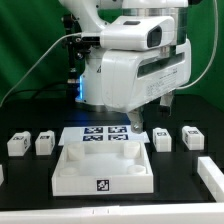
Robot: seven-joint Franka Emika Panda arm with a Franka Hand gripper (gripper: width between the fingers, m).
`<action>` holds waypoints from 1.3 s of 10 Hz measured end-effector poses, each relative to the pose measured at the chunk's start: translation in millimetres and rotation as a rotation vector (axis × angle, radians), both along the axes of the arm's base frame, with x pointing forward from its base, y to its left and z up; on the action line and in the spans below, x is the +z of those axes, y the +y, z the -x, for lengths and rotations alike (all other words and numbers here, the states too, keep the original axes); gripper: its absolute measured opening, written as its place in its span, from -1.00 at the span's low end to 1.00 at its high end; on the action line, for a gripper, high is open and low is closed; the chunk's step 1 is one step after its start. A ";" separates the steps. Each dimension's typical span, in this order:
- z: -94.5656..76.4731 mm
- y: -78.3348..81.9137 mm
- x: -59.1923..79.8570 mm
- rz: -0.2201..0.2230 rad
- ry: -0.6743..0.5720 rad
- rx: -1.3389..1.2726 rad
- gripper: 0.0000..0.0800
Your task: Assemble one leg
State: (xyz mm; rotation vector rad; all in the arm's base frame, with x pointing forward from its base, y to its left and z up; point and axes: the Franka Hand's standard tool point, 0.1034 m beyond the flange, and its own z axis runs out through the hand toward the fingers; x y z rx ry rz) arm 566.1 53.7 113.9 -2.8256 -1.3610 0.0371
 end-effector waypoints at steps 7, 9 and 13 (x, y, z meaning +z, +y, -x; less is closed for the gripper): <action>29.8 -0.8 -6.5 0.013 -0.071 0.507 0.63; 33.1 -5.0 -7.7 0.020 -0.070 0.668 0.63; 35.4 -5.0 -10.5 0.020 -0.073 0.649 0.63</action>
Offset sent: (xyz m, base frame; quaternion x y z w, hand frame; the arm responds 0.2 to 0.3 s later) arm 0.0000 0.0000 0.0000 0.0000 0.0000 -0.0899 0.9960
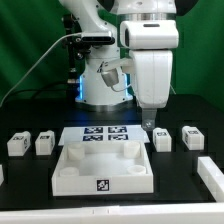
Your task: Assemble one leg
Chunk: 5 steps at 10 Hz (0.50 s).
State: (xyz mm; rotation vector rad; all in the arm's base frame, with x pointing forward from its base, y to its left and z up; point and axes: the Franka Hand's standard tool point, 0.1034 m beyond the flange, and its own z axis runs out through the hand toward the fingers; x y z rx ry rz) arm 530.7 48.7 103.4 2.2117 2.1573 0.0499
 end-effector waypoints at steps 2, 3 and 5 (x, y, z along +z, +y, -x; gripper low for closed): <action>38.5 -0.1 -20.3 -0.005 -0.007 0.018 0.63; 69.1 -10.6 -34.7 -0.008 0.010 0.024 0.63; 98.8 -36.0 -53.5 -0.017 0.018 0.013 0.63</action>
Offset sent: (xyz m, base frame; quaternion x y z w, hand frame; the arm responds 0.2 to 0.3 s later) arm -0.0922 -0.0358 -0.0434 0.0015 0.0370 -0.0191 0.9991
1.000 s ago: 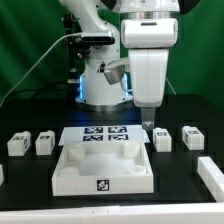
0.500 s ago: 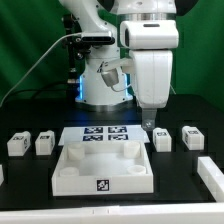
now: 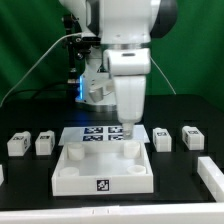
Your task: Assemble one leg
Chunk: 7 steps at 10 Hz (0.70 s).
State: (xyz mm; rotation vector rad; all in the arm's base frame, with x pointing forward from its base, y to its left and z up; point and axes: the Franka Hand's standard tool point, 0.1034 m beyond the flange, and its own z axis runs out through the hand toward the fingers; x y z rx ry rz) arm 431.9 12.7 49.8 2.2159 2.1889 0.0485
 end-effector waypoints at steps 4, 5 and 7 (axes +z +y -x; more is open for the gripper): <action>6.5 -32.0 -8.6 0.001 0.038 -0.012 0.63; 6.6 -32.5 -8.6 0.001 0.038 -0.013 0.63; 10.8 -30.5 -18.8 -0.008 0.030 -0.016 0.63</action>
Offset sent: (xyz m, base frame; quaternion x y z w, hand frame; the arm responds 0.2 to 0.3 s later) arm 0.0000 0.0000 0.0000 0.0000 0.0000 0.0000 1.0000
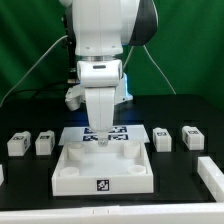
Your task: Assemble one leg
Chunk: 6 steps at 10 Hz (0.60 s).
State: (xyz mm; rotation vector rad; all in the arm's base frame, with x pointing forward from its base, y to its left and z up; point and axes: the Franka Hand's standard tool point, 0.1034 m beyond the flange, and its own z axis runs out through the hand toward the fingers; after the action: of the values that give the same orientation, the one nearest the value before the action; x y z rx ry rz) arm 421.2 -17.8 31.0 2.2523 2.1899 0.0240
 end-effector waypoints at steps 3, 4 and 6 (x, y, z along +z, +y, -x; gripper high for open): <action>5.1 2.6 -20.8 -0.013 0.016 -0.003 0.63; 5.1 3.1 -23.4 -0.014 0.015 -0.003 0.63; 5.6 3.0 -23.7 -0.014 0.017 -0.003 0.35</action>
Offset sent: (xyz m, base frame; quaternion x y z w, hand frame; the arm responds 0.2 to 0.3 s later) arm 0.0104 0.0007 -0.0168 -0.0250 0.0012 -0.0028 0.9997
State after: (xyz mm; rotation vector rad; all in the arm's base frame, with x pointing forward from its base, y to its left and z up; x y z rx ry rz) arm 415.6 -14.8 7.3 2.2719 2.2017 0.0208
